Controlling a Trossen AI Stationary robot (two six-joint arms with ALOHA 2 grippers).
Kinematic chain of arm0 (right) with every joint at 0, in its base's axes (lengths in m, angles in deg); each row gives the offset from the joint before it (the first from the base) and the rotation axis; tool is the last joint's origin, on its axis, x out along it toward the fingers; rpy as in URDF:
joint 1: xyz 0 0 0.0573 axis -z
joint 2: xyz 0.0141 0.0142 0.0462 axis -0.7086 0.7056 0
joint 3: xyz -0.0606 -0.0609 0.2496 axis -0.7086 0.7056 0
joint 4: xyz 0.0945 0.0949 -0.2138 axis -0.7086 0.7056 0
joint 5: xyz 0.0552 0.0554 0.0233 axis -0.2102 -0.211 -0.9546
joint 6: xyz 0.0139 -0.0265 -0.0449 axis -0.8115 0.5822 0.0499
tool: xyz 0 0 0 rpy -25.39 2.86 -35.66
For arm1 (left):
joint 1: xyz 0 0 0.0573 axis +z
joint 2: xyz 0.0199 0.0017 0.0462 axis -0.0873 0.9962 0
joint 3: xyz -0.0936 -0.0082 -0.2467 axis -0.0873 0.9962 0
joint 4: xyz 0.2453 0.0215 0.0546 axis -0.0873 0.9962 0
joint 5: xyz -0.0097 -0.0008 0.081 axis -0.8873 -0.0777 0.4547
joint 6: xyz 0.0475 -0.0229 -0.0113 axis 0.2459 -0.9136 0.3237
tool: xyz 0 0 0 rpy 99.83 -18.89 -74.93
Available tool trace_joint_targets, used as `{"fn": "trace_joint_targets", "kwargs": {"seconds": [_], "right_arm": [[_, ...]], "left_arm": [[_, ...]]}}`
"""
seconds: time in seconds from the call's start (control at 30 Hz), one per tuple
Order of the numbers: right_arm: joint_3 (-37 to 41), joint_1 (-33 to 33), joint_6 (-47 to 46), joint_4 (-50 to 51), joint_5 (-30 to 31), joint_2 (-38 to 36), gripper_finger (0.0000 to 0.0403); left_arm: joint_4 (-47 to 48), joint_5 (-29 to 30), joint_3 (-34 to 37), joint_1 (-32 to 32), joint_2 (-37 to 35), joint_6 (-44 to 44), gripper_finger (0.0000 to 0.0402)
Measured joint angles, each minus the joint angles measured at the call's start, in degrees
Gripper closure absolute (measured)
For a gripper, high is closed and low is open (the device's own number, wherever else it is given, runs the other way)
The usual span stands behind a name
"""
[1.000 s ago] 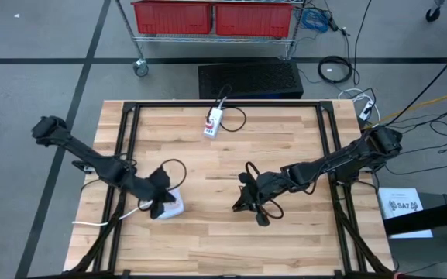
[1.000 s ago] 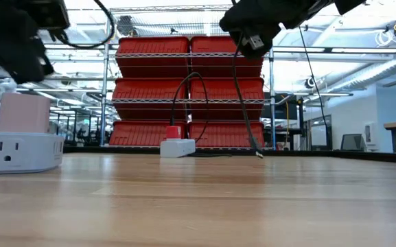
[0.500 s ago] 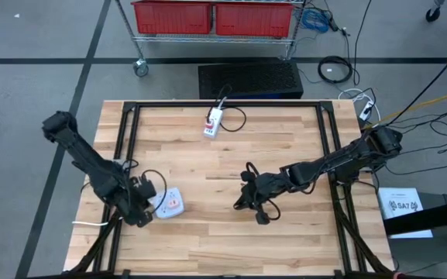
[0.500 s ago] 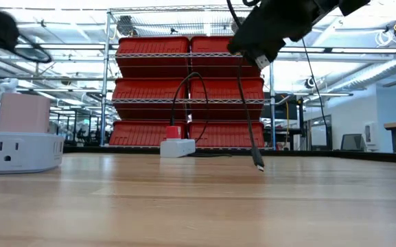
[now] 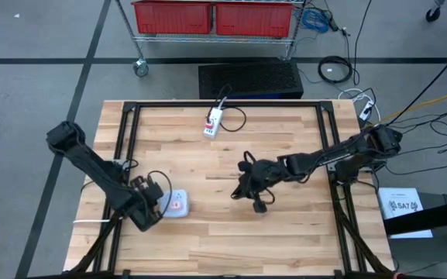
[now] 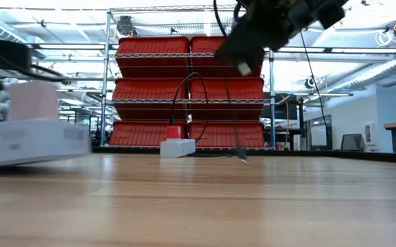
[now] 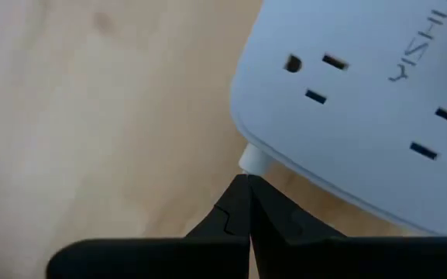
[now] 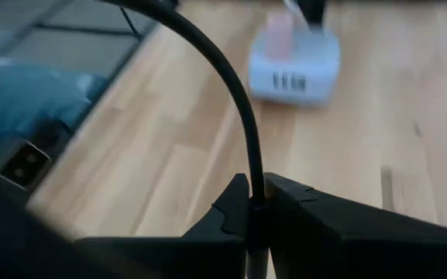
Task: Insert USB
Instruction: Insert the black charger cable into the light pink charger adapter
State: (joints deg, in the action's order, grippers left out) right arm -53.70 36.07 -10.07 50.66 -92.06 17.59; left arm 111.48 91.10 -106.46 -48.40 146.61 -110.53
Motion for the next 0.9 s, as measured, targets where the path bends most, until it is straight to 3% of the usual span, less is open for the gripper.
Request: {"fn": "trace_joint_targets", "kwargs": {"seconds": [0.37, 0.57, 0.7, 0.9], "right_arm": [[0.0, 1.8, 10.6, -15.3, -12.8, 3.6, 0.0401], [0.0, 5.3, 12.1, -28.7, -25.4, 9.6, 0.0401], [-0.3, 7.9, 12.0, -36.1, -32.5, 14.1, 0.0401], [-4.1, 11.0, 14.0, -30.6, -36.4, 18.2, 0.0401]], "left_arm": [[-15.4, 14.7, 0.0, 9.3, 4.8, 21.1, 0.04], [-22.2, 16.2, 0.1, 12.1, 4.9, 32.4, 0.04], [-25.8, 18.7, 0.1, 12.1, 4.3, 33.4, 0.04], [-27.7, 18.7, 0.1, 9.1, 3.4, 27.5, 0.04]]}}
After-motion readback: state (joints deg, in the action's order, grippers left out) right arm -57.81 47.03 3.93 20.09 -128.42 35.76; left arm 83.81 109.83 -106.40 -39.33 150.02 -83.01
